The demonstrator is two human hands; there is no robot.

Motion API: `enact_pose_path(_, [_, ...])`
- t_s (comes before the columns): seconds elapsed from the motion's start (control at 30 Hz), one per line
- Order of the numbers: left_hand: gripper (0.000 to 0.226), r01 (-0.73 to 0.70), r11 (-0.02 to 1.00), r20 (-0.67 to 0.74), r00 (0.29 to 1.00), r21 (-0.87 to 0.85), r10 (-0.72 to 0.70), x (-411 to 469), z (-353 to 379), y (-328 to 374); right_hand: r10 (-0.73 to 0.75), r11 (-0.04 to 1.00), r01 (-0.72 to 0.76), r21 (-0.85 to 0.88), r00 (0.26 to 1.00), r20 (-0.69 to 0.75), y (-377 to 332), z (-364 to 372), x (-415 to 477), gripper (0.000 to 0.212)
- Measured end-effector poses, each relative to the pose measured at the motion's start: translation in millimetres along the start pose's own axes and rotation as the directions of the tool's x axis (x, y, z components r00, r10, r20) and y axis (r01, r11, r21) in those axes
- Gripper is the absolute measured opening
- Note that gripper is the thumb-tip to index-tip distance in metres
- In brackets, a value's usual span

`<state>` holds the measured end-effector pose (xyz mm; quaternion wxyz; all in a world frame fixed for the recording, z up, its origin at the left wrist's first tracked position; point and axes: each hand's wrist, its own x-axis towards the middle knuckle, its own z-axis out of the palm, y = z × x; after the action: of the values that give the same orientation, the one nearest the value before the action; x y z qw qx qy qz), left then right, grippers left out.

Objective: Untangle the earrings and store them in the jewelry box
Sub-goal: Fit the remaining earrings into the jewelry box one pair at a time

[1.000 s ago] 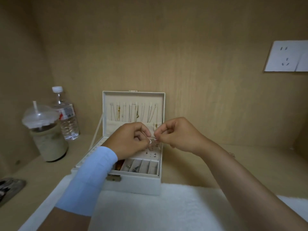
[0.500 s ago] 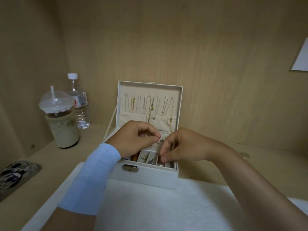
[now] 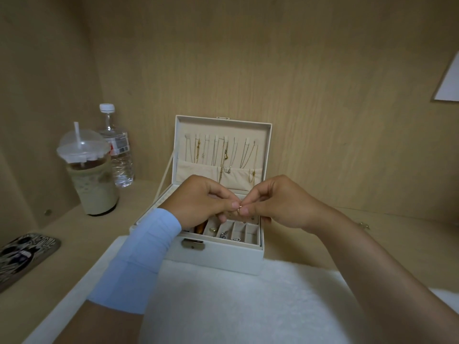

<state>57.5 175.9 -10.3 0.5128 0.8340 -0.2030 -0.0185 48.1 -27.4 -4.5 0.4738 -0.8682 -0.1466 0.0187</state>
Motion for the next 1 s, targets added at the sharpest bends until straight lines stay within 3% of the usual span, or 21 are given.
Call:
enact_pose_path(0.23, [0.009,-0.024,0.925,0.043,0.999,0.379,0.009,2,0,-13,0.049,0.955,-0.013,-0.297,0.992,0.116,5,7,1,0.004])
enact_pose_path(0.37, [0.008,-0.066,0.906,0.057,0.997,0.418,0.046,5,5,-16,0.037,0.953,-0.007,-0.303,0.995,0.092,3,-2,-1,0.007])
enact_pose_path(0.5, [0.005,-0.091,0.923,0.002,0.995,0.374,0.098,9,20,-5,0.002,0.973,-0.01,-0.231,0.999,-0.038,8,-34,-10,0.007])
enact_pose_path(0.67, [0.01,-0.175,0.893,0.063,0.985,0.414,0.164,26,64,35,0.074,0.928,-0.13,-0.348,0.983,-0.17,46,-88,-29,0.005])
enact_pose_path(0.83, [0.015,-0.151,0.869,0.207,0.977,0.47,0.057,60,125,57,0.196,0.826,-0.289,-0.484,0.952,-0.234,95,-119,-44,0.012])
enact_pose_path(1.0, [0.014,-0.079,0.803,0.214,0.975,0.59,-0.062,95,174,52,0.276,0.742,-0.376,-0.555,0.926,-0.259,121,-128,-46,0.019])
